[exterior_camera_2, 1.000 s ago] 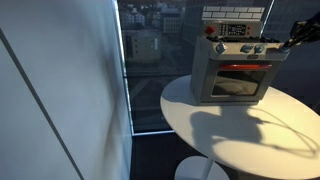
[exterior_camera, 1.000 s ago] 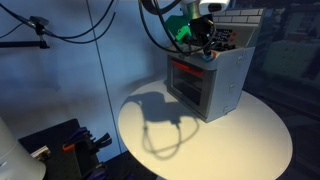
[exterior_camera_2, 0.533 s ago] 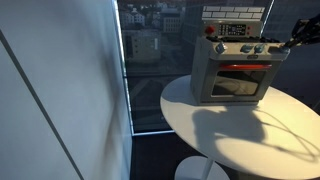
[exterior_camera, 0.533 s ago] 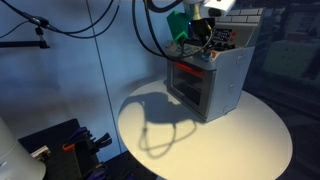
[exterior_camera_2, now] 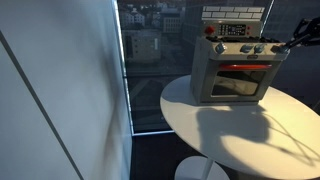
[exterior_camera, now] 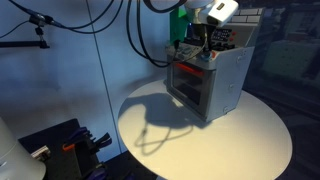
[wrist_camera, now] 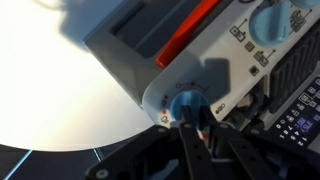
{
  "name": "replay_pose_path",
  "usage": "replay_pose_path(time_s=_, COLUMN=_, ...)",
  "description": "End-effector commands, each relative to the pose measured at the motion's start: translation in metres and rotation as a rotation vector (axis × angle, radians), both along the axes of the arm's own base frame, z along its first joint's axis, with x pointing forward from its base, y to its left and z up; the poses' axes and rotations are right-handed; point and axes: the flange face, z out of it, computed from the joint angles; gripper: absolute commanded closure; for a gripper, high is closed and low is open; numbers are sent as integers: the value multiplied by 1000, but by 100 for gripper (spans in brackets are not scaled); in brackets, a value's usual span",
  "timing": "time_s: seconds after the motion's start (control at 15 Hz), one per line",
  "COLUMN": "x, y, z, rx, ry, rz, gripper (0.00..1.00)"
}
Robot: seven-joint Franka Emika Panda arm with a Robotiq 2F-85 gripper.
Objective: Turn the knob on the right to the right
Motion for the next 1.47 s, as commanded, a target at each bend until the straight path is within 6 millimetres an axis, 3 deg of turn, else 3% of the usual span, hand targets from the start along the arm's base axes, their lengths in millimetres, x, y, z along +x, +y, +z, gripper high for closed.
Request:
replay_pose_path(time_s=0.0, x=0, y=8, z=22, rx=126, ry=-37, rz=-28, gripper=96)
replay_pose_path(time_s=0.6, x=-7, y=3, z=18, rx=206, ry=-43, rz=-72, gripper=95)
replay_pose_path(time_s=0.67, x=-8, y=2, z=17, rx=205, ry=-39, rz=-70, gripper=86)
replay_pose_path(time_s=0.73, x=-9, y=2, z=16, rx=205, ry=-36, rz=-71, gripper=60)
replay_pose_path(time_s=0.87, x=-14, y=4, z=15, rx=200, ry=-19, rz=-63, gripper=56)
replay_pose_path(time_s=1.27, x=-37, y=13, z=26, rx=225, ry=38, rz=-7, gripper=8)
replay_pose_path(time_s=1.4, x=-48, y=15, z=28, rx=224, ry=84, rz=27, gripper=0)
